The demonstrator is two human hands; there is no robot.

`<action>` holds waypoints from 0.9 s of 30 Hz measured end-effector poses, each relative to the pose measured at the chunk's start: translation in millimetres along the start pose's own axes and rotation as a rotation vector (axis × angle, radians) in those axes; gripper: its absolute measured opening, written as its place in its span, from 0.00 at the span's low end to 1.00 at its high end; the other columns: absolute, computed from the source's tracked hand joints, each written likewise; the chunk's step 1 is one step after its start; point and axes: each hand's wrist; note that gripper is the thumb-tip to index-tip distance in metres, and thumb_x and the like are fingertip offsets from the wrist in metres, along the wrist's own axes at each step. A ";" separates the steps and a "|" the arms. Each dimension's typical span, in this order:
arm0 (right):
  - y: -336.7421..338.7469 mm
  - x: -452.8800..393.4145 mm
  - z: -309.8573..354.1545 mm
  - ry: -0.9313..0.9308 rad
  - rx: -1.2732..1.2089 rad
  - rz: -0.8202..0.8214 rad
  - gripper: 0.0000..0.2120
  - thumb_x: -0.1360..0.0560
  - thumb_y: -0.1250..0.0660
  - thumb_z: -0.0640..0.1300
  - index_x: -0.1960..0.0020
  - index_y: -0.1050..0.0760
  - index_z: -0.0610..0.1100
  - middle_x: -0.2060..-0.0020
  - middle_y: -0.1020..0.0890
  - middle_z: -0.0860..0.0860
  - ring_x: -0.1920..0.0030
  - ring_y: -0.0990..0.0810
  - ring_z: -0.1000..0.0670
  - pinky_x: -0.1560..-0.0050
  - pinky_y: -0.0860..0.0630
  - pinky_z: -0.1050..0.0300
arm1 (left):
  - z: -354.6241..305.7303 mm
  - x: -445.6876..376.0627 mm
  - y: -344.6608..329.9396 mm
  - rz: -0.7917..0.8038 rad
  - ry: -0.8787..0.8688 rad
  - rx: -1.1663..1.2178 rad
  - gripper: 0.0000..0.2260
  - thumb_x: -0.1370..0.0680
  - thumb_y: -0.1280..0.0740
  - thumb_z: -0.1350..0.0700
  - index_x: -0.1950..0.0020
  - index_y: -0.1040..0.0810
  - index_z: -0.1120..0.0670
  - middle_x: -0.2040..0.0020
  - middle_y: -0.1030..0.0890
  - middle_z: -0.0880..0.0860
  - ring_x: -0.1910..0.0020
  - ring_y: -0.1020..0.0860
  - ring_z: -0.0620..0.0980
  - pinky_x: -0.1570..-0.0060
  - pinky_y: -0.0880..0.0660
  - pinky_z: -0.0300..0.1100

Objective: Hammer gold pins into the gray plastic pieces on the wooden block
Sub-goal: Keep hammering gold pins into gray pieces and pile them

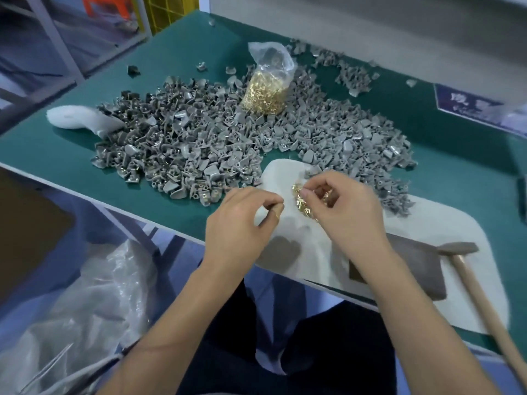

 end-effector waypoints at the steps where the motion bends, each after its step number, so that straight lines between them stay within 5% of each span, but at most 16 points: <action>1: 11.9 0.4 -8.5 -0.010 0.077 -0.017 0.03 0.25 0.27 0.53 0.54 0.20 0.57 0.61 0.19 0.61 0.62 0.23 0.60 0.61 0.26 0.57 | -4.7 -1.8 -6.5 0.020 -0.020 0.017 0.02 0.22 0.29 0.48 0.51 0.18 0.41 0.52 0.19 0.37 0.47 0.26 0.39 0.54 0.30 0.36; 10: 48.6 23.6 -65.6 -0.236 0.160 -0.047 0.02 0.21 0.31 0.51 0.50 0.20 0.55 0.58 0.18 0.60 0.61 0.23 0.55 0.60 0.27 0.56 | -36.0 -28.6 -62.5 0.176 -0.149 0.013 0.03 0.20 0.33 0.48 0.50 0.20 0.42 0.52 0.20 0.39 0.48 0.24 0.44 0.53 0.26 0.42; 14: 40.1 25.2 -65.5 -0.168 0.246 0.003 0.06 0.20 0.35 0.53 0.48 0.20 0.54 0.55 0.17 0.58 0.57 0.22 0.53 0.61 0.29 0.57 | -34.9 -44.1 -81.0 0.082 -0.091 -0.113 0.04 0.20 0.34 0.48 0.45 0.22 0.42 0.49 0.20 0.41 0.45 0.25 0.49 0.57 0.27 0.46; 20: 41.8 24.4 -68.2 -0.171 0.203 -0.008 0.07 0.20 0.36 0.55 0.46 0.22 0.57 0.57 0.18 0.59 0.62 0.27 0.58 0.65 0.33 0.62 | -34.8 -72.0 -94.8 0.087 -0.003 -0.291 0.18 0.21 0.34 0.46 0.32 0.24 0.50 0.40 0.21 0.52 0.38 0.29 0.56 0.40 0.29 0.54; 27: 41.3 24.1 -68.0 -0.189 0.195 -0.006 0.08 0.20 0.36 0.57 0.44 0.22 0.58 0.59 0.19 0.60 0.64 0.29 0.60 0.64 0.38 0.70 | -30.1 -77.6 -96.9 0.058 0.020 -0.263 0.09 0.20 0.33 0.48 0.42 0.18 0.46 0.45 0.20 0.50 0.41 0.29 0.55 0.43 0.32 0.52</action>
Point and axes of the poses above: each hand's wrist, its own x-axis away from the middle knuckle, its own y-axis out of the back of the hand, z = x × y
